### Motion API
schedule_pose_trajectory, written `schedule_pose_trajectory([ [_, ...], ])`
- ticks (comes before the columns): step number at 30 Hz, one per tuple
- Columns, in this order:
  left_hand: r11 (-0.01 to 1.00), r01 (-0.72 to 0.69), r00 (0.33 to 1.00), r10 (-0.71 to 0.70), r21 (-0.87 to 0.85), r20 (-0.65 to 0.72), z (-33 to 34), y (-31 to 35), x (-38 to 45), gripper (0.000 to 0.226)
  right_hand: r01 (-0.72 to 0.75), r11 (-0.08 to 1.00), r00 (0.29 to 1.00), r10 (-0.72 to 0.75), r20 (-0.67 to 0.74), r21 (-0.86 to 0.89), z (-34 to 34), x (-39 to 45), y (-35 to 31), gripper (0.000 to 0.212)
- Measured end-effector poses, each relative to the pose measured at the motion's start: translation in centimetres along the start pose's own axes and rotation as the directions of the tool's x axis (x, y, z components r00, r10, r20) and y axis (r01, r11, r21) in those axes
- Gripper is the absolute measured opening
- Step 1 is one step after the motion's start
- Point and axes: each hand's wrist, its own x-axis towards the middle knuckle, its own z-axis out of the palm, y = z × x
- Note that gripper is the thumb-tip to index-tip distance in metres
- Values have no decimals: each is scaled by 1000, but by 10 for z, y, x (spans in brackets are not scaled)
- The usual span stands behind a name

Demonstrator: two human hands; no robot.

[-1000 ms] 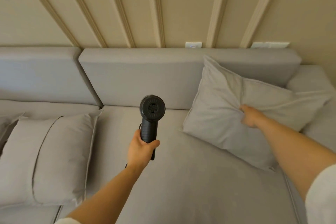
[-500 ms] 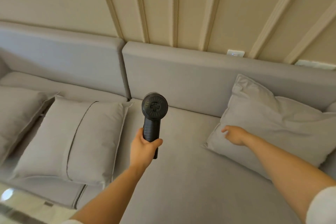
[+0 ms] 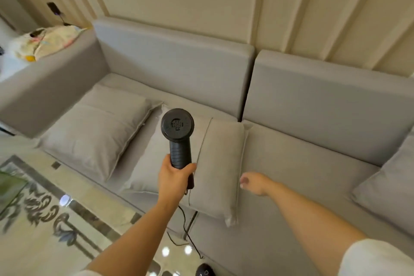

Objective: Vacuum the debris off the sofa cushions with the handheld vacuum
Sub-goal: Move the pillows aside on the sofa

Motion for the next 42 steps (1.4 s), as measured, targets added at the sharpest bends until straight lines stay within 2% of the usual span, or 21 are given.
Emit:
schedule_pose_trajectory([
  [3,998,34,999,-34,-45,-10,-14,-10,10,29,-8,1000,1000,8,7,2,3,10,-22,36],
  [5,998,49,999,-49,-48,2,-18,-20,13,30,-43,998,998,45,-37,51,-4,19,-15,37],
  [8,997,74,997,-74,-32,13,-18,-32,13,31,-137,969,983,158,-93,205,-12,31,12,40],
  [11,995,99,995,-99,0,10,-13,-42,16,32,-238,880,956,288,-63,410,-6,46,34,37],
  [13,994,105,994,-105,26,2,-6,-45,23,33,-262,853,948,315,-45,451,0,64,40,27],
  [14,993,110,994,-109,41,-11,0,-49,28,33,-269,849,950,311,-18,455,3,76,41,28],
  [15,993,112,994,-111,48,-23,5,-50,32,32,-263,852,955,296,-2,454,6,85,40,32],
  [18,990,118,992,-115,72,-42,17,-57,46,30,-264,831,955,295,15,489,22,111,32,74],
  [19,989,125,992,-122,84,-43,20,-61,52,29,-268,820,955,297,24,506,28,118,27,77],
  [25,986,143,989,-139,88,-42,23,-78,68,31,-261,638,946,318,61,725,55,153,17,73],
  [28,987,109,994,-108,117,-15,12,-95,84,32,-317,533,924,361,128,785,78,176,9,71],
  [30,987,92,996,-94,134,4,1,-102,92,34,-348,645,897,439,43,681,92,185,2,51],
  [32,985,78,996,-83,151,31,-13,-105,99,34,-352,788,897,439,-60,505,97,188,-11,20],
  [33,986,72,996,-79,153,46,-21,-105,102,34,-328,827,907,411,-93,458,100,186,-18,23],
  [34,986,67,996,-76,154,55,-28,-104,104,34,-302,851,913,388,-128,430,102,186,-23,35],
  [36,985,56,995,-68,161,75,-47,-99,109,33,-251,860,895,381,-232,443,96,178,-40,44],
  [40,984,4,995,-22,180,97,-93,-80,116,34,-50,835,787,370,-493,548,27,141,-87,43],
  [42,984,-18,995,1,178,97,-109,-70,120,33,38,873,740,303,-600,487,-17,114,-110,43],
])
